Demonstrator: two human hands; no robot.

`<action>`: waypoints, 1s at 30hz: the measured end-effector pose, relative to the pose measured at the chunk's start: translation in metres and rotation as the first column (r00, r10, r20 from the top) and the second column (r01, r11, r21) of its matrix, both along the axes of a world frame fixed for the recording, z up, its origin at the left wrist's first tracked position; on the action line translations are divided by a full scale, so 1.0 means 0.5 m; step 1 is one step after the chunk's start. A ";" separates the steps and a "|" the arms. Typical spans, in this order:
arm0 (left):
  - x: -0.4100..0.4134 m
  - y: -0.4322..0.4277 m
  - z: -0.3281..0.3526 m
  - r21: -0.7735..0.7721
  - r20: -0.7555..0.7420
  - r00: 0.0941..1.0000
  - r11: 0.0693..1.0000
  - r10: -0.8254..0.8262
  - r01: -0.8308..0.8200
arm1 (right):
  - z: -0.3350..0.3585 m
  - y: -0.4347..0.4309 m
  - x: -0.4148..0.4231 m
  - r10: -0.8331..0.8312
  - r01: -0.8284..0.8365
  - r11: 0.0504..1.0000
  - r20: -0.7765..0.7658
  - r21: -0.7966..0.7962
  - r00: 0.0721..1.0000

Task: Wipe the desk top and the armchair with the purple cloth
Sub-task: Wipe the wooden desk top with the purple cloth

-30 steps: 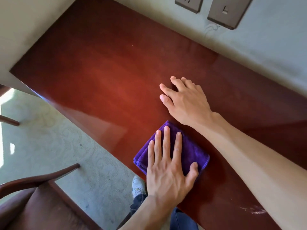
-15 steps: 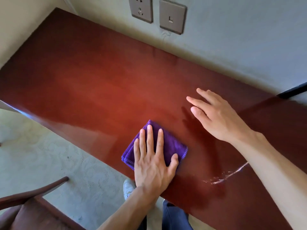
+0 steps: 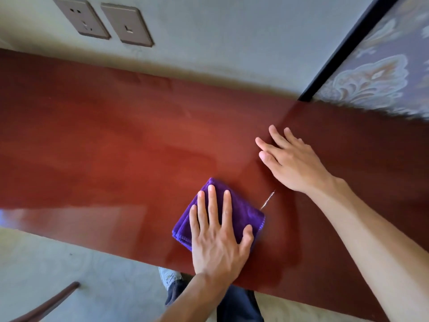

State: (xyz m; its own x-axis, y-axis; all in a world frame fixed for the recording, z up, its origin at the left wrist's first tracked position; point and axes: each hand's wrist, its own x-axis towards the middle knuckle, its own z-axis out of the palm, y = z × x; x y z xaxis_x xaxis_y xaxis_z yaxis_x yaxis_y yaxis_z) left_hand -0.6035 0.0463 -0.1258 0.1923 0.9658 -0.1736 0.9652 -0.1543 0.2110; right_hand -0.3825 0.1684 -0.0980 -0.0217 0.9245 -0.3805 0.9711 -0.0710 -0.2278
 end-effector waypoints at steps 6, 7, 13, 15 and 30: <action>0.094 -0.016 -0.003 -0.002 -0.042 0.998 0.999 0.040 -0.040 | -0.006 -0.003 0.017 0.045 -0.047 0.995 0.019 0.086 0.999; 0.106 -0.017 -0.003 -0.001 -0.044 0.998 0.999 0.046 -0.046 | -0.009 -0.004 0.019 0.047 -0.049 0.994 0.016 0.098 0.999; 0.161 -0.016 -0.009 0.013 -0.045 0.999 0.999 0.031 -0.031 | -0.017 -0.002 0.030 0.028 -0.022 0.992 -0.052 0.126 0.998; 0.174 -0.016 -0.012 0.013 -0.045 0.999 1.000 0.011 -0.011 | -0.018 -0.003 0.031 0.031 -0.024 0.992 -0.058 0.126 0.998; 0.205 0.011 -0.006 -0.006 0.013 0.982 0.982 -0.190 0.190 | -0.016 0.001 0.014 0.001 0.014 0.980 -0.075 0.197 0.997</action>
